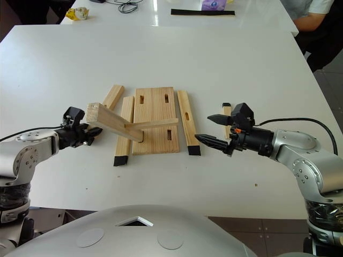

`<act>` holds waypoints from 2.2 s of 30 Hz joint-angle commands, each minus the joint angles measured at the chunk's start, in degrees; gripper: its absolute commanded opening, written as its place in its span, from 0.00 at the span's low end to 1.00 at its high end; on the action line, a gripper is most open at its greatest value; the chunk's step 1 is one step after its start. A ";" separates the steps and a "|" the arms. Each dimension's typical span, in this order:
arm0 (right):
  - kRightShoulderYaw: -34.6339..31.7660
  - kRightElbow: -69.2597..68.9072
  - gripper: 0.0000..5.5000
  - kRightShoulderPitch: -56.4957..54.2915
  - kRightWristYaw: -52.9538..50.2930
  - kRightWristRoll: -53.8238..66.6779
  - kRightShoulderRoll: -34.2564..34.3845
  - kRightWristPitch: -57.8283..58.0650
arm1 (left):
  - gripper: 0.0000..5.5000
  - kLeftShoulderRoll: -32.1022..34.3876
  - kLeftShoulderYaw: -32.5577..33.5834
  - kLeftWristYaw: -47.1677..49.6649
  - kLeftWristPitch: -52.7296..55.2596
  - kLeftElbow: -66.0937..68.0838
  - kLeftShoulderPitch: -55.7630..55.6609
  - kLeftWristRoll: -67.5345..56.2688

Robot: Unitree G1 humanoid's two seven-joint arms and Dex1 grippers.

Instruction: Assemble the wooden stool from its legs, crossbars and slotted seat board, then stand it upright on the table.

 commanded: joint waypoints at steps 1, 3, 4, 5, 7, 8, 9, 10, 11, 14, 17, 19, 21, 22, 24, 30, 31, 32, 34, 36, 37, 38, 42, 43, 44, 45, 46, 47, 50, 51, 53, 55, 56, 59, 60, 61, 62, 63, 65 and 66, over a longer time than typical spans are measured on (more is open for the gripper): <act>0.26 0.42 0.83 -0.74 -0.14 -0.79 -0.14 -0.49 | 0.36 -0.77 -0.73 0.06 -0.79 2.07 1.12 1.17; 0.22 0.83 0.83 -1.00 -0.15 -0.93 -0.24 -0.54 | 0.36 -0.94 -0.31 0.33 -1.83 2.93 0.99 1.47; 0.09 1.04 0.83 -1.14 -0.13 -0.92 -0.30 -0.54 | 0.36 -1.03 -0.04 0.53 -2.43 3.32 0.66 1.63; -0.08 1.35 0.83 -1.34 -0.18 -0.97 -0.34 -0.58 | 0.36 -1.07 0.15 0.75 -3.20 3.74 0.13 1.87; -0.66 2.25 0.83 -1.67 -0.12 -0.90 -0.42 -0.62 | 0.36 -0.96 0.47 1.10 -5.48 4.72 -1.48 2.80; -1.09 2.97 0.83 -1.89 0.03 -0.76 -0.48 -0.58 | 0.36 -0.50 0.19 1.19 -7.54 5.40 -2.56 3.97; -1.60 3.92 0.83 -2.20 0.11 -0.61 -0.54 -0.45 | 0.36 -0.20 0.02 1.26 -10.17 6.21 -3.67 5.16; -2.13 5.05 0.83 -2.65 0.31 -0.37 -0.69 -0.20 | 0.36 -0.13 0.13 1.07 -12.22 7.05 -4.85 5.86; -2.66 6.17 0.83 -3.20 0.55 -0.01 -0.85 0.15 | 0.36 -0.20 0.48 0.73 -13.44 7.69 -5.86 6.06; -4.83 9.91 0.83 -4.87 0.83 0.81 -1.50 1.04 | 0.36 -0.20 2.06 -1.80 -15.91 9.63 -9.84 5.02; -6.81 15.20 0.83 -8.10 0.69 1.59 -1.60 2.22 | 0.36 -0.57 3.86 -4.91 -19.18 10.66 -15.47 3.12; -8.22 17.46 0.83 -10.55 0.27 3.05 -1.19 3.63 | 0.36 -0.85 4.41 -7.19 -21.99 10.34 -19.30 1.82; -8.32 18.71 0.83 -13.26 0.23 3.48 -0.79 4.13 | 0.36 -1.13 5.02 -10.10 -24.51 9.81 -23.78 -0.33; -8.33 18.93 0.83 -14.41 0.39 3.70 -0.60 4.07 | 0.36 -1.04 4.96 -11.95 -25.54 9.70 -25.84 -1.46; -8.77 18.46 0.83 -16.84 1.14 4.72 0.09 3.04 | 0.36 -1.20 4.32 -15.28 -27.89 10.81 -29.88 -3.03; -8.42 20.97 0.83 -29.38 1.94 10.49 3.08 4.31 | 0.36 -3.56 -1.17 -27.20 -38.11 19.47 -39.61 -3.27; -7.27 21.36 0.83 -31.71 2.32 10.51 3.73 4.01 | 0.36 -4.38 -2.76 -30.26 -41.39 22.73 -41.20 -2.34; -6.14 21.78 0.83 -33.65 2.64 10.22 4.36 3.56 | 0.36 -5.23 -3.94 -32.88 -43.95 25.85 -42.49 -1.76; -4.36 22.65 0.83 -37.10 2.89 9.60 5.73 2.82 | 0.36 -6.82 -6.38 -38.37 -49.13 31.99 -44.73 -0.40; -2.64 23.62 0.83 -39.87 3.86 8.73 6.89 1.92 | 0.36 -8.28 -7.88 -43.32 -51.74 36.21 -46.23 -0.61; -2.07 23.80 0.83 -40.75 4.14 8.49 7.26 1.67 | 0.36 -9.05 -8.09 -45.11 -51.35 37.79 -47.12 -1.50; -1.23 24.57 0.83 -41.95 4.68 8.05 7.76 1.26 | 0.36 -9.65 -8.02 -47.00 -51.47 39.10 -47.87 -2.30; 0.63 26.99 0.83 -44.85 6.58 6.75 9.14 -0.17 | 0.36 -10.37 -6.79 -52.91 -46.67 43.14 -50.63 -6.03; 0.73 27.23 0.83 -45.23 7.13 6.72 9.37 -0.34 | 0.36 -10.46 -6.38 -53.75 -45.51 44.30 -51.33 -6.76; 0.76 27.25 0.83 -45.40 7.65 6.81 9.49 -0.43 | 0.36 -10.79 -5.98 -53.82 -45.05 45.69 -52.06 -7.03; 0.81 27.28 0.83 -45.58 7.92 6.85 9.55 -0.46 | 0.36 -11.09 -5.60 -53.88 -44.09 46.77 -52.75 -7.41; 0.95 27.45 0.83 -45.79 8.17 6.76 9.67 -0.59 | 0.36 -11.17 -5.40 -54.49 -42.96 47.22 -53.07 -7.86; 1.06 27.76 0.83 -46.19 8.37 6.74 9.77 -0.55 | 0.36 -11.25 -5.35 -54.74 -42.53 47.63 -53.27 -7.86; 1.13 28.22 0.83 -47.37 8.77 6.99 9.70 -0.05 | 0.36 -10.95 -6.54 -56.62 -42.01 47.60 -52.42 -7.01; 1.30 28.53 0.83 -48.11 9.09 7.05 9.48 0.34 | 0.36 -10.58 -7.31 -57.51 -41.84 46.83 -51.40 -6.47; 1.82 29.40 0.83 -49.69 9.93 7.04 9.01 1.13 | 0.36 -9.85 -8.63 -58.79 -41.68 44.93 -49.36 -5.62; 2.63 30.25 0.83 -51.18 10.67 6.77 8.65 2.08 | 0.36 -9.42 -9.43 -59.25 -41.28 42.86 -47.64 -5.25; 3.15 30.87 0.83 -52.11 10.87 6.86 8.63 3.19 | 0.36 -9.49 -9.55 -58.80 -40.95 41.60 -46.85 -5.29; 4.57 31.66 0.83 -53.89 11.43 6.77 8.68 5.28 | 0.36 -10.01 -9.72 -57.71 -39.34 37.77 -44.93 -5.70; 4.86 31.73 0.83 -54.30 11.56 6.83 8.73 5.81 | 0.36 -10.10 -9.84 -57.62 -38.99 36.95 -44.48 -5.72; 4.98 31.79 0.83 -54.66 11.67 7.03 8.85 6.41 | 0.36 -10.16 -9.90 -57.52 -38.76 36.37 -44.11 -5.70; 5.12 31.91 0.83 -55.04 11.73 7.17 9.01 6.98 | 0.36 -10.18 -9.95 -57.44 -38.53 35.85 -43.73 -5.65; 5.31 31.91 0.83 -55.29 11.87 7.11 9.03 7.35 | 0.36 -10.14 -10.03 -57.44 -38.29 35.41 -43.42 -5.61; 5.73 31.70 0.83 -55.69 12.26 6.92 9.01 7.93 | 0.36 -9.98 -10.18 -57.50 -37.68 34.52 -42.94 -5.64; 5.91 31.49 0.83 -55.81 12.32 6.84 8.99 8.14 | 0.36 -9.87 -10.30 -57.57 -37.46 34.23 -42.82 -5.63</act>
